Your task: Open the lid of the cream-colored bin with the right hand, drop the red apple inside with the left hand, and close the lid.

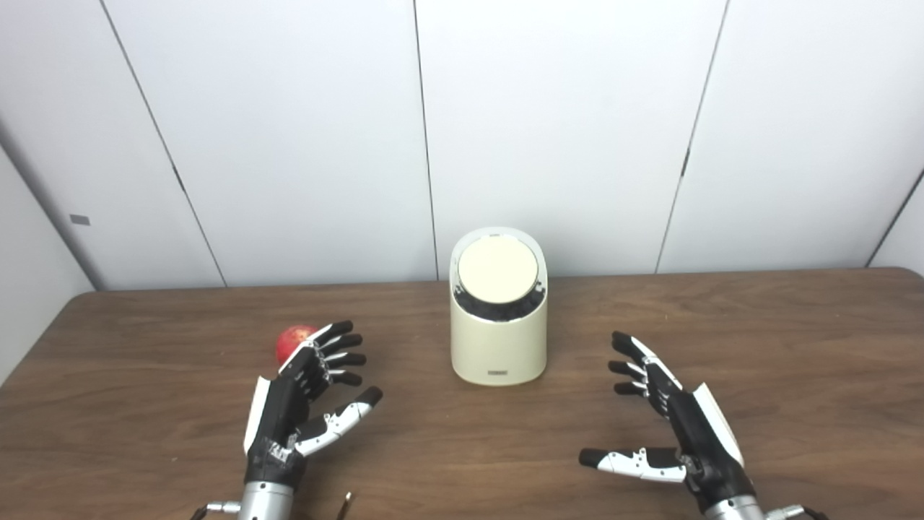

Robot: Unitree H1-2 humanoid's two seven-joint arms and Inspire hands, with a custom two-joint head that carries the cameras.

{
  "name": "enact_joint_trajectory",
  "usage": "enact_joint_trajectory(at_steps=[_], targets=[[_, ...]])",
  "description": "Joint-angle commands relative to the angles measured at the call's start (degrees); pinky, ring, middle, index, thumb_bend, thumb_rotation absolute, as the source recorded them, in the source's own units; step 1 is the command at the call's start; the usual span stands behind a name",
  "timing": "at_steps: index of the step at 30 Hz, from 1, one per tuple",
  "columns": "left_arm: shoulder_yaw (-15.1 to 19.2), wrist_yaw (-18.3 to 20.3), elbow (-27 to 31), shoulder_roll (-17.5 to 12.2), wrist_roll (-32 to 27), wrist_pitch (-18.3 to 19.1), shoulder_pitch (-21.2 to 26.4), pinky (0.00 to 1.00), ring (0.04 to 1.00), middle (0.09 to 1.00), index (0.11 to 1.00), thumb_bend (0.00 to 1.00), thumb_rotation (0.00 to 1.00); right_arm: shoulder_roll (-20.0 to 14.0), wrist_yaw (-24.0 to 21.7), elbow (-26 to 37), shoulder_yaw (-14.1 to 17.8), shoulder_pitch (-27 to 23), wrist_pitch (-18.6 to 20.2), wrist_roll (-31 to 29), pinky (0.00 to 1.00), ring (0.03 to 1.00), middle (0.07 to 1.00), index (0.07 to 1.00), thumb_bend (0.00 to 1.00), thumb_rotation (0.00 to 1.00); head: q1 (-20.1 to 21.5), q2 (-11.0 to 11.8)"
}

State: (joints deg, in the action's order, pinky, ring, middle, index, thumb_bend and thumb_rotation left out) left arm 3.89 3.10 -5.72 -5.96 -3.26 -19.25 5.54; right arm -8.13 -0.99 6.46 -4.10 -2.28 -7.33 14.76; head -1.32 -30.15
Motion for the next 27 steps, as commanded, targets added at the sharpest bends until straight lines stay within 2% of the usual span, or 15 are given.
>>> enact_joint_trajectory(at_steps=[1, 15, 20, 23, 27], targets=[[-0.3, 0.1, -1.5, 0.1, 0.3, -1.7, -1.9, 0.56, 0.671, 0.756, 0.805, 0.6, 0.0, 0.1, -0.1, 2.2, 0.1, -1.0, -1.2, -0.7, 0.73, 0.831, 0.91, 0.908, 0.74, 0.17, -0.1, -0.1], [-0.4, -0.1, -1.4, 0.6, 0.2, -1.1, -1.8, 0.58, 0.681, 0.753, 0.798, 0.63, 0.0, 0.3, 0.0, 1.7, 0.3, -1.4, -1.0, -1.1, 0.74, 0.841, 0.91, 0.903, 0.75, 0.18, -0.6, 0.5], [-0.4, -0.6, -2.0, 0.8, 0.8, -1.1, -1.4, 0.59, 0.682, 0.751, 0.797, 0.62, 0.01, 1.6, 1.0, 1.5, -0.1, -4.4, 0.1, 1.0, 0.71, 0.845, 0.912, 0.903, 0.74, 0.3, -0.2, 1.3], [-0.2, -0.7, -2.5, 0.9, 0.8, -1.6, -1.3, 0.6, 0.688, 0.755, 0.795, 0.62, 0.01, 1.5, -0.1, 2.4, -0.7, -8.1, 3.9, 3.7, 0.72, 0.866, 0.933, 0.922, 0.74, 0.37, -0.2, 1.5], [-0.1, -0.5, -3.1, 1.0, 0.4, -2.0, -0.9, 0.59, 0.685, 0.754, 0.792, 0.62, 0.0, 1.1, -1.3, 3.2, -1.3, -13.3, 9.5, 6.2, 0.73, 0.883, 0.943, 0.931, 0.77, 0.4, 0.5, 1.8]])
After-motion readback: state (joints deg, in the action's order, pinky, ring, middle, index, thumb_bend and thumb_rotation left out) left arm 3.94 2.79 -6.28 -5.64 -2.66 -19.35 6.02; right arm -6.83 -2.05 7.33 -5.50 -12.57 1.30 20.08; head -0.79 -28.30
